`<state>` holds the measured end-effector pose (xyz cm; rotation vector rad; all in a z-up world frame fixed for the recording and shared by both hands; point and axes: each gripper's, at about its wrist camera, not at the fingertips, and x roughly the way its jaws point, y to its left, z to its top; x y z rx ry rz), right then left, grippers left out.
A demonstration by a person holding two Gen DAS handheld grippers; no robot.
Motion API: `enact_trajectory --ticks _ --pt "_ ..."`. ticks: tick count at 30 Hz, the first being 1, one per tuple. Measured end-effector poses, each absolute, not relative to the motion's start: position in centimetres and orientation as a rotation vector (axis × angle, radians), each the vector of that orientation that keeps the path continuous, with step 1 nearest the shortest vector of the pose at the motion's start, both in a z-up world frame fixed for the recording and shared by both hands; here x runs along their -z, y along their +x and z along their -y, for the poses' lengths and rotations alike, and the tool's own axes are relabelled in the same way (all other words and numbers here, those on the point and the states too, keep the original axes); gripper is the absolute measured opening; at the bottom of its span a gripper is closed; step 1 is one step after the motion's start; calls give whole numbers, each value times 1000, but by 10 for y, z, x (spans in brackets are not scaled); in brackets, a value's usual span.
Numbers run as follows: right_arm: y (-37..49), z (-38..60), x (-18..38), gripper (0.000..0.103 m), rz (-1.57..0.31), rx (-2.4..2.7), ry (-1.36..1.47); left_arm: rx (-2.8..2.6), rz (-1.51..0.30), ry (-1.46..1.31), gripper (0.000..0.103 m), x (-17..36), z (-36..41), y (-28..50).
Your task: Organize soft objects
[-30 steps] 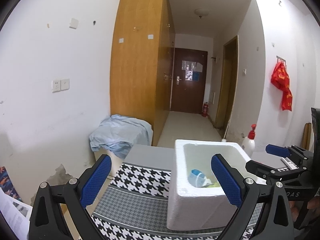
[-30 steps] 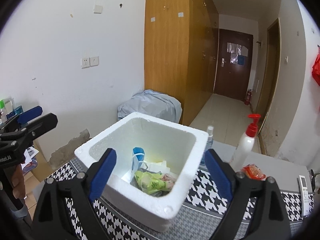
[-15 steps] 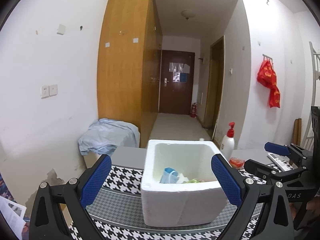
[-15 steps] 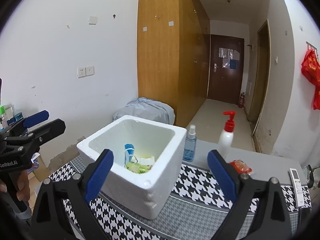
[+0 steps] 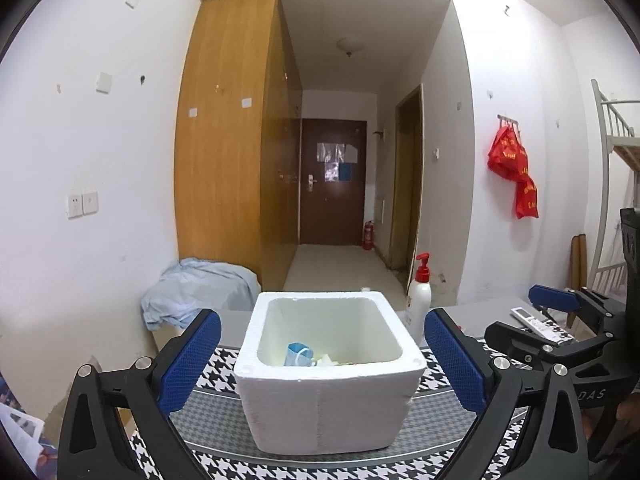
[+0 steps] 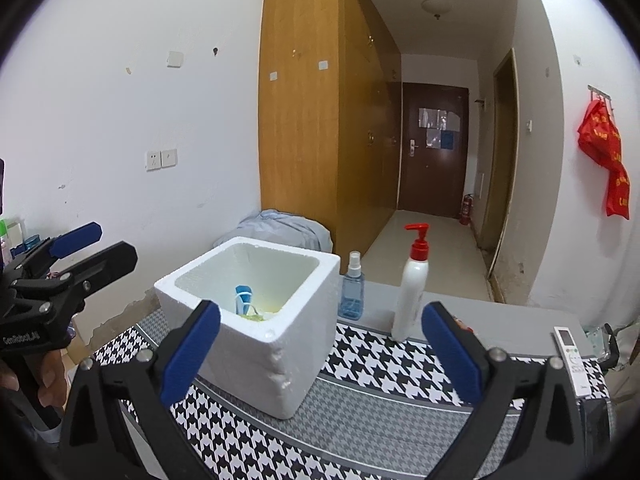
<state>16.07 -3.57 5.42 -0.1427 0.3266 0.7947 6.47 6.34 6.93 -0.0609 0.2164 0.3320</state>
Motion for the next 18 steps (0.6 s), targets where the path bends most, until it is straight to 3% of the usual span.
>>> enact_trajectory --ticks 18 --pt "135 69 -34 102 -285 -782 -96 -333 -171 -9 102 -57 -33 41"
